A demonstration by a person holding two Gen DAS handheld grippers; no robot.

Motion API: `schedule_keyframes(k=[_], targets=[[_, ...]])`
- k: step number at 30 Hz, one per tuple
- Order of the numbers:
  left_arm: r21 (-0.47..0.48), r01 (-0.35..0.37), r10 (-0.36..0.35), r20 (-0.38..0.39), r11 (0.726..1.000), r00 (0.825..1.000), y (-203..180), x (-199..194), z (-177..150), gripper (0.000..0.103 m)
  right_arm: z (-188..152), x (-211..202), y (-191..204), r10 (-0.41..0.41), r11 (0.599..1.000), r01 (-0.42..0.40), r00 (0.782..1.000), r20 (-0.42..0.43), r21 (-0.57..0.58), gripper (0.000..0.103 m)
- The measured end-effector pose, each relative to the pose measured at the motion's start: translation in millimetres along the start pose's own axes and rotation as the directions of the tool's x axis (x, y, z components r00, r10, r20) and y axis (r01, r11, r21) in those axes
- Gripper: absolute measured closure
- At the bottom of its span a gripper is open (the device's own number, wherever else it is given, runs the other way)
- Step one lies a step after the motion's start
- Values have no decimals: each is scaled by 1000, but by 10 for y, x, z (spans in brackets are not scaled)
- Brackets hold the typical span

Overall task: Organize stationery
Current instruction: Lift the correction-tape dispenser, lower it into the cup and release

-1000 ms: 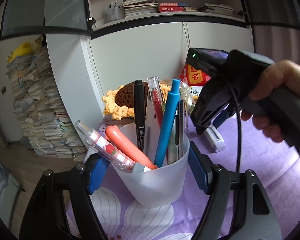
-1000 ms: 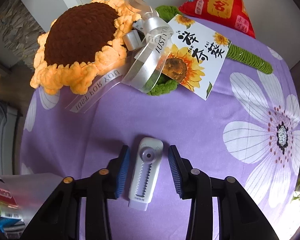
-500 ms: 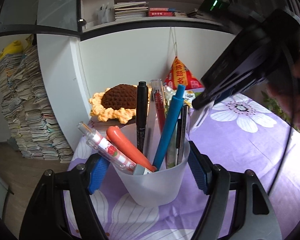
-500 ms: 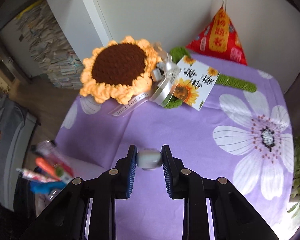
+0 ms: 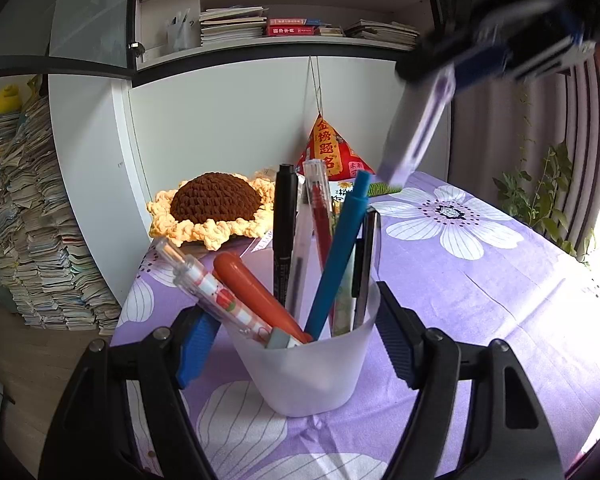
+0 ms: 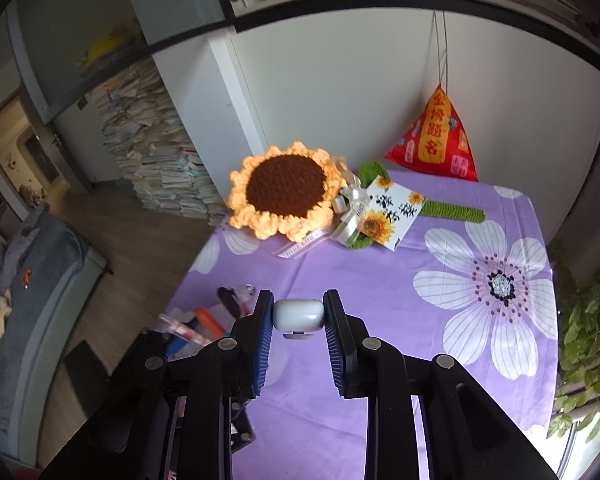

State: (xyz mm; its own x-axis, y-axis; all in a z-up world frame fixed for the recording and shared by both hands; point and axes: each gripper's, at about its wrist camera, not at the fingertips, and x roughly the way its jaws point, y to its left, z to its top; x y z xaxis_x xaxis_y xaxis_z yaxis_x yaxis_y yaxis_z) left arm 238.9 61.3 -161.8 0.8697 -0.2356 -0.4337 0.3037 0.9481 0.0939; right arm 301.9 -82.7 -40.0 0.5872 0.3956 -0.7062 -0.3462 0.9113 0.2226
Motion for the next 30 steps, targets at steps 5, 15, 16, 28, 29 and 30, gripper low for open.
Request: schedule_keyframes(k=[5,15,16,28,29,30], targets=[[-3,2,-2,0,1000,1000,5,-3,-3,31,19,-218,155,42,999,-41,998,36,-33,76],[21,67,-68,23,998,997,-49,-77,-14,31,-3,-237,391,145,986,-143,989,8,-86,76],[26,83,-84,23,996,996,-61,-84,-14,31,-17,-206,406,149,985,-149,989,-2,-93,76],[35,141,-142,18,989,990,-110,-103,-12,31,-169,120,378,146,978,-159,984,-106,-132,76],[34,141,-142,18,989,990,-111,-102,-11,31,-178,147,375,146,978,-161,983,-115,-133,76],[32,142,-143,16,989,990,-100,-99,-9,31,-184,171,376,146,978,-162,982,-123,-133,76]])
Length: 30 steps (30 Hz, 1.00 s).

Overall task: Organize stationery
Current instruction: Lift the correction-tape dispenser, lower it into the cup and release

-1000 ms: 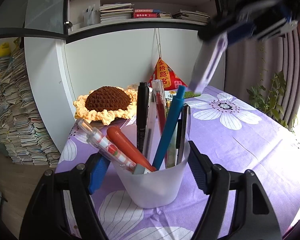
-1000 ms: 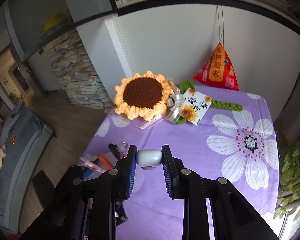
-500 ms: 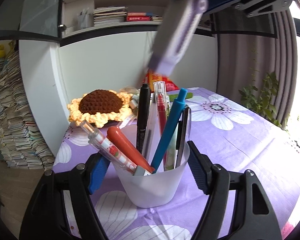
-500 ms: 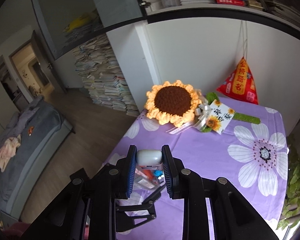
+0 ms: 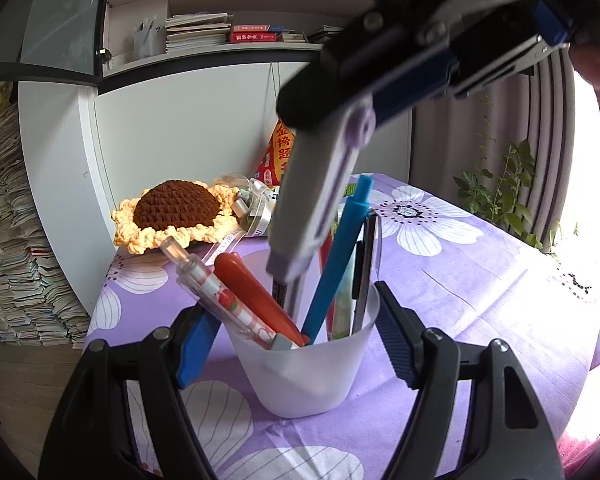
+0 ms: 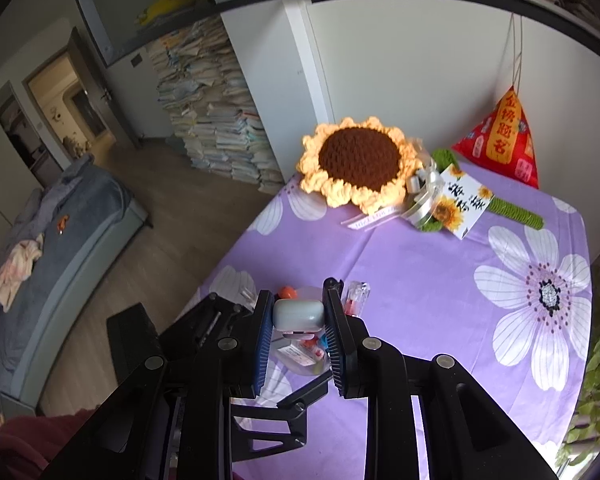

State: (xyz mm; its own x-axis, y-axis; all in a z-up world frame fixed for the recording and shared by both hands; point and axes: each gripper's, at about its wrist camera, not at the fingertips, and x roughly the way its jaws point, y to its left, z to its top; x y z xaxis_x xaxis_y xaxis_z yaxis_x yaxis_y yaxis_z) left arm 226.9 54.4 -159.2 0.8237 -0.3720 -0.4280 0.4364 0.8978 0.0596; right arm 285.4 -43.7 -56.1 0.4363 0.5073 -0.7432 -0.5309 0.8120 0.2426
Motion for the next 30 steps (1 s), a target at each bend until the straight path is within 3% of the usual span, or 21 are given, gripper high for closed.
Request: schedule_keyframes(k=[30], targets=[[-1,-1,1,-2,1000,1000,-2,-4,2,31,0,327,23,-38,999,37,993,-113,-11,76]])
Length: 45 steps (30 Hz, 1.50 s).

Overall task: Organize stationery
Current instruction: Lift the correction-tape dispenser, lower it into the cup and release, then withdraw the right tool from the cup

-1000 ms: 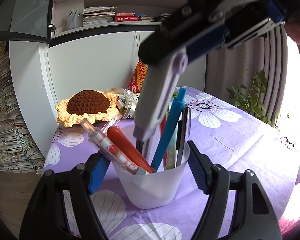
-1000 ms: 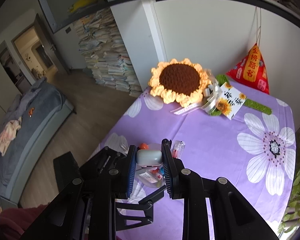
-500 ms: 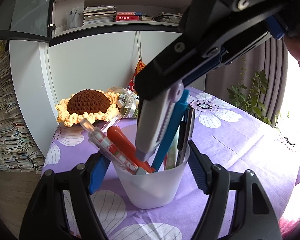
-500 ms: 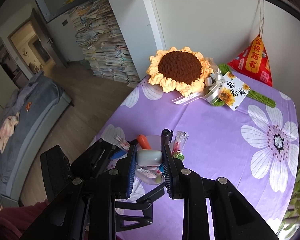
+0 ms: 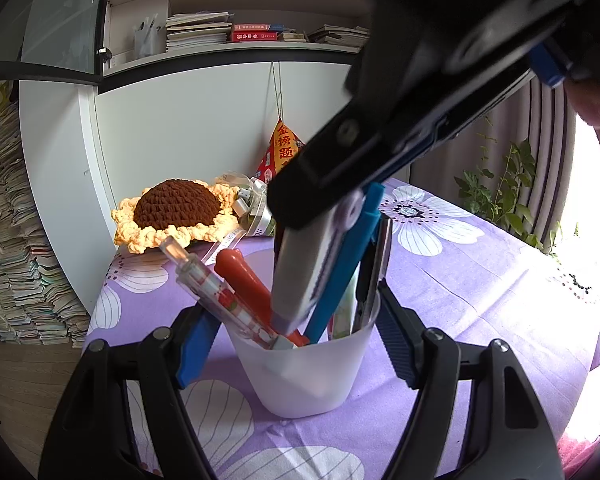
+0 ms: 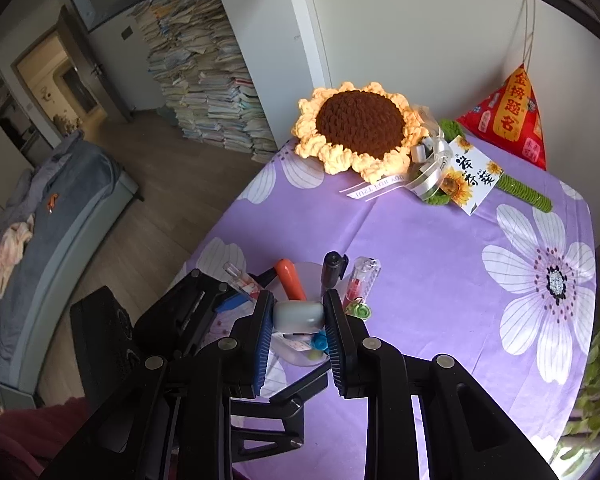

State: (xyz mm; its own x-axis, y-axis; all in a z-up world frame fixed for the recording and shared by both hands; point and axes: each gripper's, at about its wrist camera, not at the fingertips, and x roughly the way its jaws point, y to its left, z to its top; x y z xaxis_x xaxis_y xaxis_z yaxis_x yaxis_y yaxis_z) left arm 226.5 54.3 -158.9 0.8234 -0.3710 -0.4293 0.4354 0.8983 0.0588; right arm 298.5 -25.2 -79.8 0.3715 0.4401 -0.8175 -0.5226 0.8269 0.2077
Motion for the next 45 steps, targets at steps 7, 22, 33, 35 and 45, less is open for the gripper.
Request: schedule_keyframes(k=[7,22,33,35,45], targets=[[-10,2,-2,-4,1000,1000,20,9,-5,31,43,97,-12,-17,1000,17,1000,5,18,76],[-9,1,-1,-4,1000,1000,15,12,-7,31,45,93,-25,20,999,-21,999,27,28,76],[-10,1,-1,-6,1000,1000,15,19,-10,31,-506,-388,-308,-32,994,-4,950,312,112,64],[-9,0,0,-7,1000,1000,14,18,-8,31,-651,-332,-374,-96,990,60,952,290,131,64],[0,-20,20,-13,1000,1000,-15,31,-9,31,-954,-299,-646,-97,965,23,956,276,261,64]])
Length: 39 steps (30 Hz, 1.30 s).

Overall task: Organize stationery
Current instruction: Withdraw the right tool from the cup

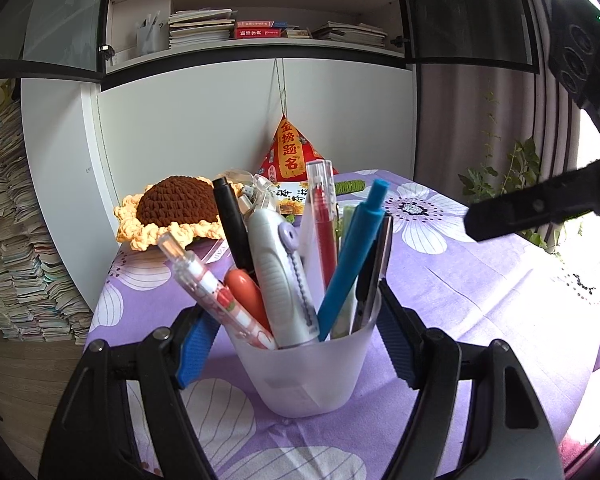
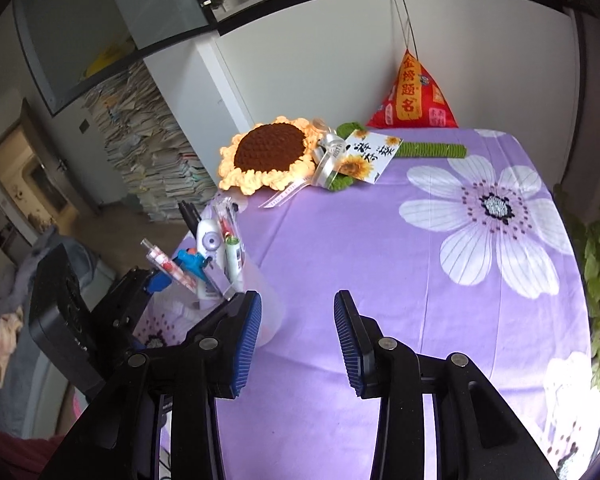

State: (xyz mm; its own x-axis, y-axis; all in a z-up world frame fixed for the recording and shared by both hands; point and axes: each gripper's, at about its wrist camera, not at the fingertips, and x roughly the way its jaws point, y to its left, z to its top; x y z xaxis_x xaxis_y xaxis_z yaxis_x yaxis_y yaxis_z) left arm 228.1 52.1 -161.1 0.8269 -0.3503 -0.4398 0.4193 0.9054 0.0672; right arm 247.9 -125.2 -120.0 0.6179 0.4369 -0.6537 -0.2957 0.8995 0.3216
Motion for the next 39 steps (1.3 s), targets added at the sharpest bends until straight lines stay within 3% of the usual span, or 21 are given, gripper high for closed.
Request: schedule_keyframes(k=[5,13,28,39], targets=[[15,-51,51,-7,999,999,-88,11,7,31,-76,-25,16,6,1000,-6,1000,-15,-2,64],[-91,-82,78,-41,993,996,-102,88,98,33,-197,-118,-81,-15,999,16,1000,-16,38,64],[-58,-99,98,-16,993,995,-656,226,188,34,-434,-390,-659,-56,979,53,998,10,197,64],[-16,-132,132,1,991,991,-985,468,429,34,-545,-362,-1040,-44,961,40,999,7,274,64]])
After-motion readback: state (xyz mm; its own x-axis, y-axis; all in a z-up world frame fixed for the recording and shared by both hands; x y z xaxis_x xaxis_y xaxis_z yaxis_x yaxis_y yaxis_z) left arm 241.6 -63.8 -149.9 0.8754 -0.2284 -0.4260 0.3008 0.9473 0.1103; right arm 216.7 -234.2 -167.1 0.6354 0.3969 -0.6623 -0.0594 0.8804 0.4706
